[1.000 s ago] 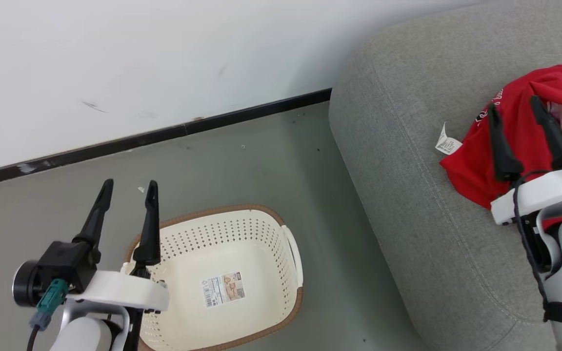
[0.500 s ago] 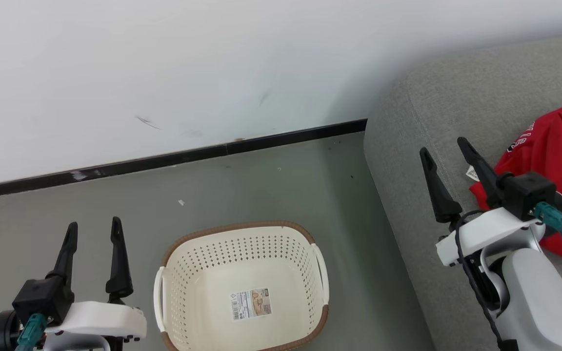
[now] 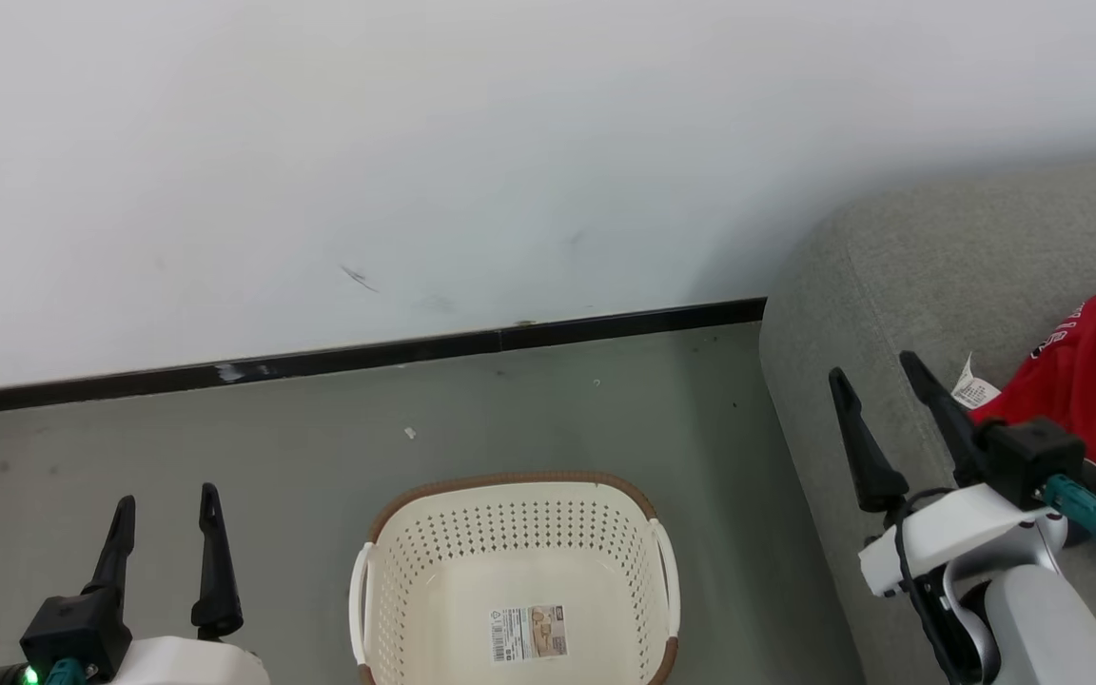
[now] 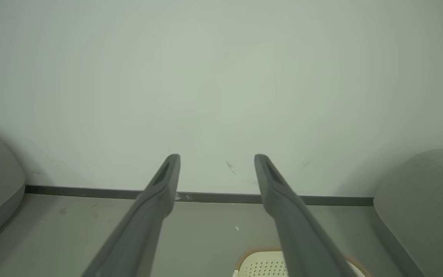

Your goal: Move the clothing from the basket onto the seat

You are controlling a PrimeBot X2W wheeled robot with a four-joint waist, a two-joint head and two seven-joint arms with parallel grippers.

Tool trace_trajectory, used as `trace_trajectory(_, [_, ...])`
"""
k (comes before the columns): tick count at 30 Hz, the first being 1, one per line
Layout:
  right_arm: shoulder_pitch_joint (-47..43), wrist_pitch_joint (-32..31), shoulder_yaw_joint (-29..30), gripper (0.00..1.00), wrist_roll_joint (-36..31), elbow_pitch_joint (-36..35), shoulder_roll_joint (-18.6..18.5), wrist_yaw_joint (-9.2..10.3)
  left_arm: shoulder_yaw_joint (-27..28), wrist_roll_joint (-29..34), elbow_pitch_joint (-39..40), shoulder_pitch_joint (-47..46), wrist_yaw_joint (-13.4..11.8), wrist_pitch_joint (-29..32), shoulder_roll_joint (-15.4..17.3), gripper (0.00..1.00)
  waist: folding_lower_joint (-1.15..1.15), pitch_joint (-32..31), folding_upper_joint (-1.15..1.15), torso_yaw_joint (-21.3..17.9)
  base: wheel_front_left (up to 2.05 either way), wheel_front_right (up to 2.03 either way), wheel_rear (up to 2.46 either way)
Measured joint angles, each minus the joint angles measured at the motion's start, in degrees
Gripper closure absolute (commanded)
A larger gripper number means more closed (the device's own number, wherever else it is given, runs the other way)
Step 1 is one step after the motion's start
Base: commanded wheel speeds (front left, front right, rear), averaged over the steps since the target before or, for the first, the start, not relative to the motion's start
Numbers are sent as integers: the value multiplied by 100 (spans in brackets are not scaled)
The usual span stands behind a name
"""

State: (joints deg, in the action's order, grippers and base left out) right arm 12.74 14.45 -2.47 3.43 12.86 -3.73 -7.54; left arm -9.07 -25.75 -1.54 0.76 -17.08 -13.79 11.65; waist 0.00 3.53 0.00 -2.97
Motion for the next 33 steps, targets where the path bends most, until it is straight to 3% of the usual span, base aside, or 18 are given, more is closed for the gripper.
trace_trajectory(13, [-848,0,375,0,-63,-200,68,1,-219,18,-188,115,83,-16,19,0,0,-431,0,240,0,0,0])
trace_trajectory(33, [-1533,0,276,0,45,-530,151,2,-450,25,-377,225,220,115,87,0,0,-744,0,298,0,0,0])
